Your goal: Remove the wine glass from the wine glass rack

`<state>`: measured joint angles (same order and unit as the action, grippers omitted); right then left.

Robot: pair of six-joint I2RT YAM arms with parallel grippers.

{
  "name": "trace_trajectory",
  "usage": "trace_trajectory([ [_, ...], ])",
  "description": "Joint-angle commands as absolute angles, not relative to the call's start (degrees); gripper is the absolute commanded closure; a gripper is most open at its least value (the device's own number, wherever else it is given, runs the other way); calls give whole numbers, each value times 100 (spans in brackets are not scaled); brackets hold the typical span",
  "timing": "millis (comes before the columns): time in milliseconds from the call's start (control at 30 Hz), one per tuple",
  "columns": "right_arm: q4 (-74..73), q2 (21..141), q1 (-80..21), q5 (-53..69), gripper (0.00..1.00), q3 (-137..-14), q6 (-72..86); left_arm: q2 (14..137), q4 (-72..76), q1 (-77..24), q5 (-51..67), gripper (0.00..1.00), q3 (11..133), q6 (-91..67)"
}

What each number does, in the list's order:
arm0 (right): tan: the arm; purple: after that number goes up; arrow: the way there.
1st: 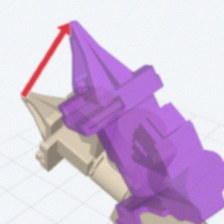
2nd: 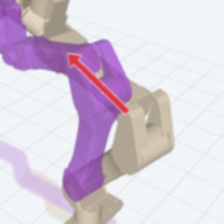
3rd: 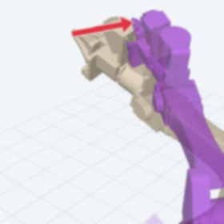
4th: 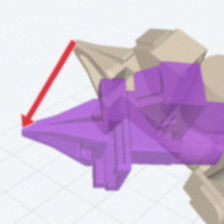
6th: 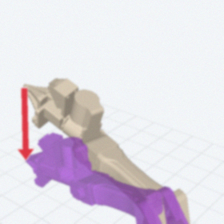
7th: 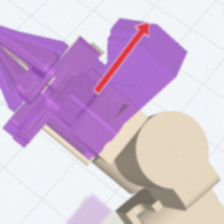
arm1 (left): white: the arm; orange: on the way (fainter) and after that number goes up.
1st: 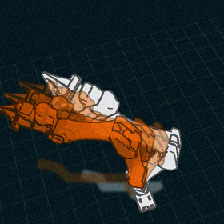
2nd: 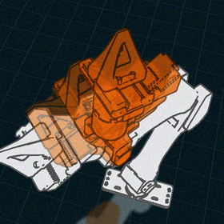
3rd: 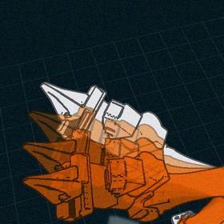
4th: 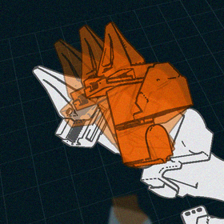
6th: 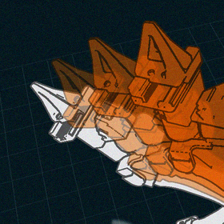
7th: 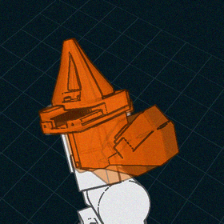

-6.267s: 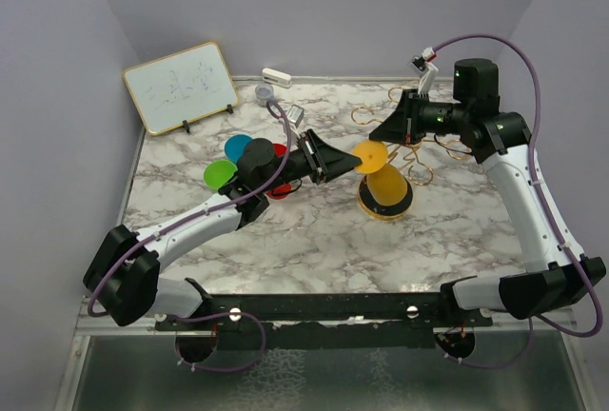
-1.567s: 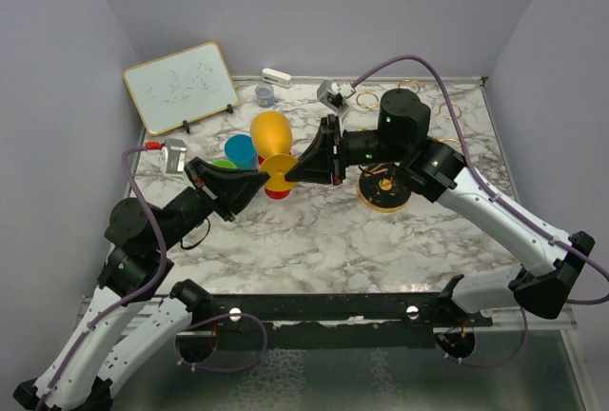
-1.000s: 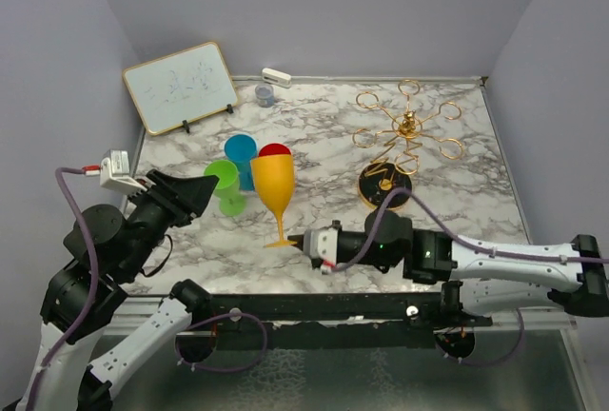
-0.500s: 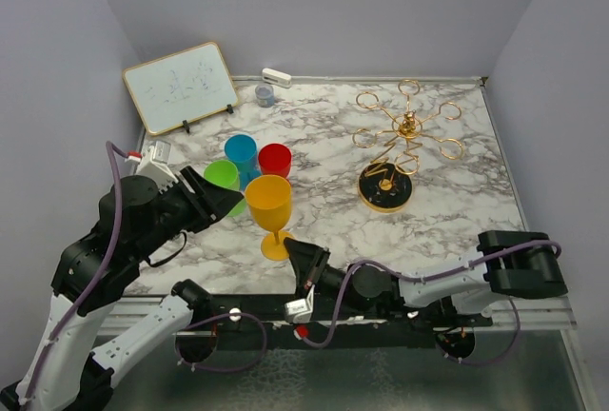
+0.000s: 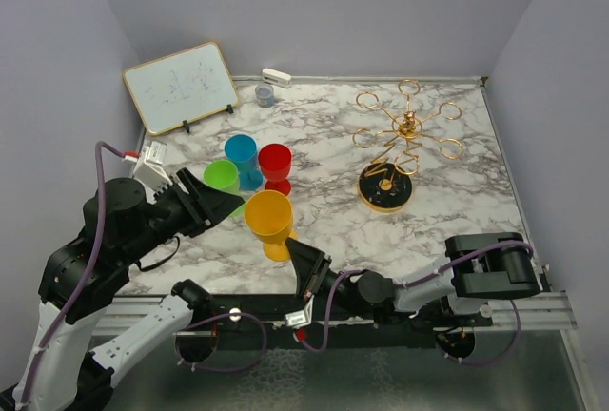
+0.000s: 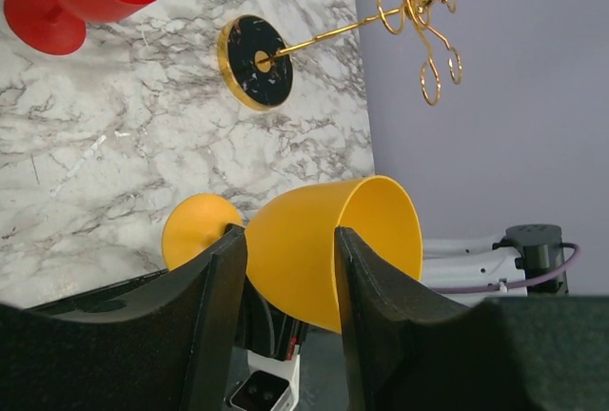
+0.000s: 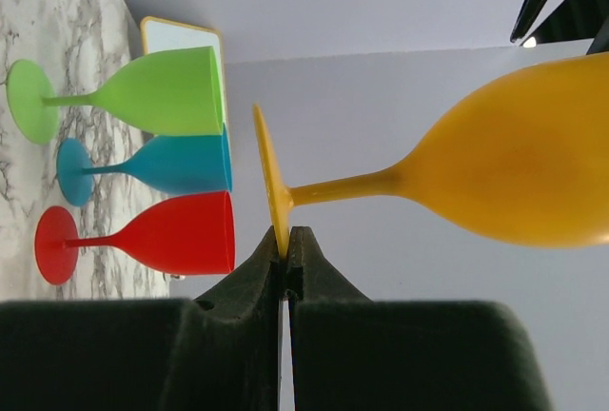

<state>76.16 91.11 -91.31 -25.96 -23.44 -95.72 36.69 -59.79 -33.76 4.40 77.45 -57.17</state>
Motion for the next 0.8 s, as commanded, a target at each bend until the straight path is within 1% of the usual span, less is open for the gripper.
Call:
trace_trajectory([
  [0,7998,9189,-9209,-2613,99,-2351,-9655,3747,-6050,-3375,920,56,7712,-5650],
  [400,6848,9135,-9241,-2480,99,-2563,-8933,3969,-6411,-3375,905,58,7874,-5171],
  [500,6792,9185,-9251,-2444,99,-2605,-8864,4044,-6501,-3375,944,59,7793,-4996],
  [667,6733,9275,-9255,-2480,99,-2633,-8855,4269,-6845,-3379,957,65,7783,-4586],
  [767,6732,9281,-9283,-2505,99,-2644,-8858,4386,-7181,-3375,652,67,7825,-4366],
])
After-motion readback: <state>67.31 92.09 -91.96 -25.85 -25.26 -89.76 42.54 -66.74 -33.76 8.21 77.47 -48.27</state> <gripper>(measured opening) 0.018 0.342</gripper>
